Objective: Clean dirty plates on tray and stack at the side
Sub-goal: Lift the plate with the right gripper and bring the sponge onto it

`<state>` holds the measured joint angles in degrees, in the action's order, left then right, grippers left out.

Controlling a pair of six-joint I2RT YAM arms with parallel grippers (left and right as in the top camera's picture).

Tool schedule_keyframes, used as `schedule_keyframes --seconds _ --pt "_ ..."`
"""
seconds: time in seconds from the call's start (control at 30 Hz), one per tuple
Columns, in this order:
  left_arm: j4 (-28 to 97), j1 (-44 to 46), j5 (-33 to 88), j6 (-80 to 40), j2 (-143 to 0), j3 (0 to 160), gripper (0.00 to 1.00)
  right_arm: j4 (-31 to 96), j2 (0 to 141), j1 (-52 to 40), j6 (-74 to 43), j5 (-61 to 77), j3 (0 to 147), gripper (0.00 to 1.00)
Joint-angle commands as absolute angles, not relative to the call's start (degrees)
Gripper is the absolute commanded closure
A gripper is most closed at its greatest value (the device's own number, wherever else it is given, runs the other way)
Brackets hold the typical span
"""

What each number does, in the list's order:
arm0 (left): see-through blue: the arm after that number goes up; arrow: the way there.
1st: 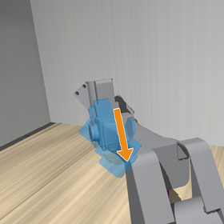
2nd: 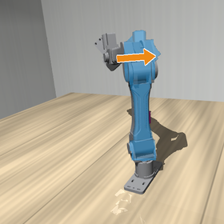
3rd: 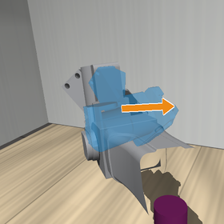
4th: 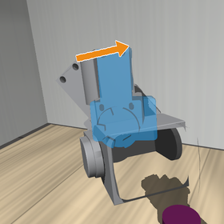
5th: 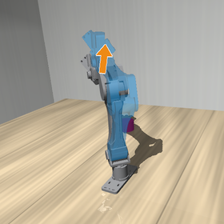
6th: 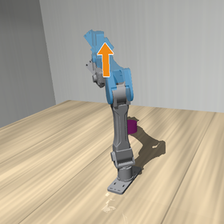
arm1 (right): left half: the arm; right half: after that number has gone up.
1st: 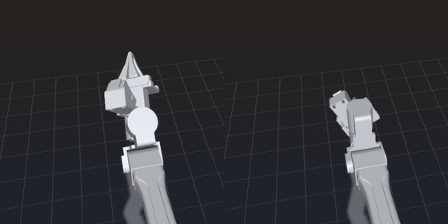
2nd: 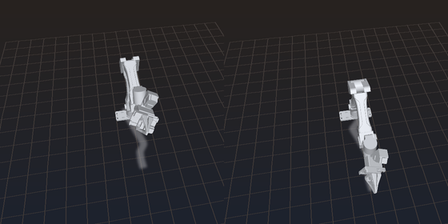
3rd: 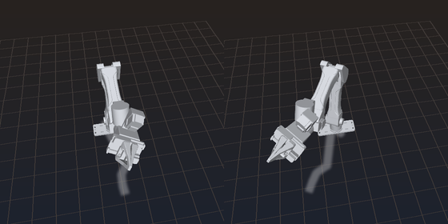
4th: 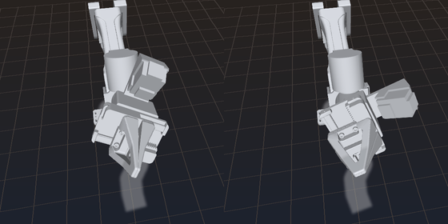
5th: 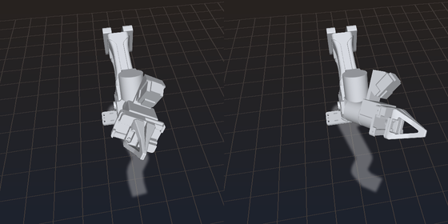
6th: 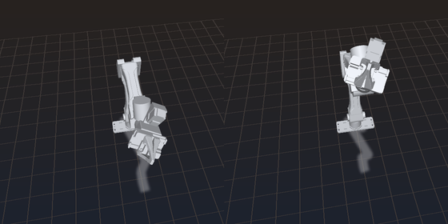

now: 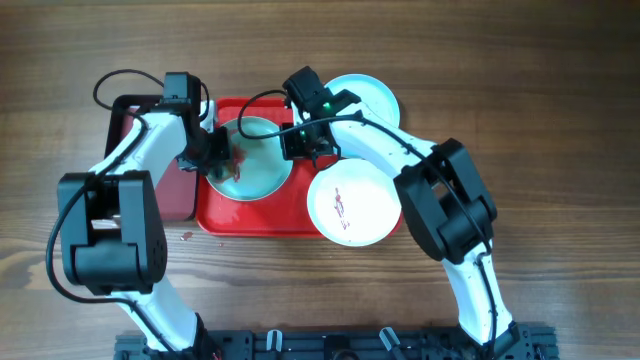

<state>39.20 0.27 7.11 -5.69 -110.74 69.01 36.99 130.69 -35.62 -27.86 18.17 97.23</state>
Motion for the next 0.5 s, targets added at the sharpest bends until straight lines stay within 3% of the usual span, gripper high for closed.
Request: schedule_keyframes --seconds 0.0,0.13,0.23,0.37,0.47 --pt "37.63 0.27 13.56 -10.11 -118.02 65.21 0.96 35.59 132.90 -34.61 -27.53 23.51 95.68 0.96" --pt "31.97 2.70 27.88 -9.41 -118.21 61.04 0.96 35.09 132.90 -34.57 -27.14 24.12 95.50 0.96" --pt "27.55 6.96 30.59 -10.15 -118.21 59.51 0.96 35.07 132.92 -34.57 -27.09 24.10 95.48 0.96" --pt "27.09 8.38 14.44 -20.69 -118.19 59.53 0.96 35.07 132.90 -34.57 -26.98 24.08 95.48 0.96" --pt "36.51 3.25 8.97 -20.67 -116.29 60.69 0.96 34.96 132.90 -34.57 -27.03 24.10 95.48 0.95"
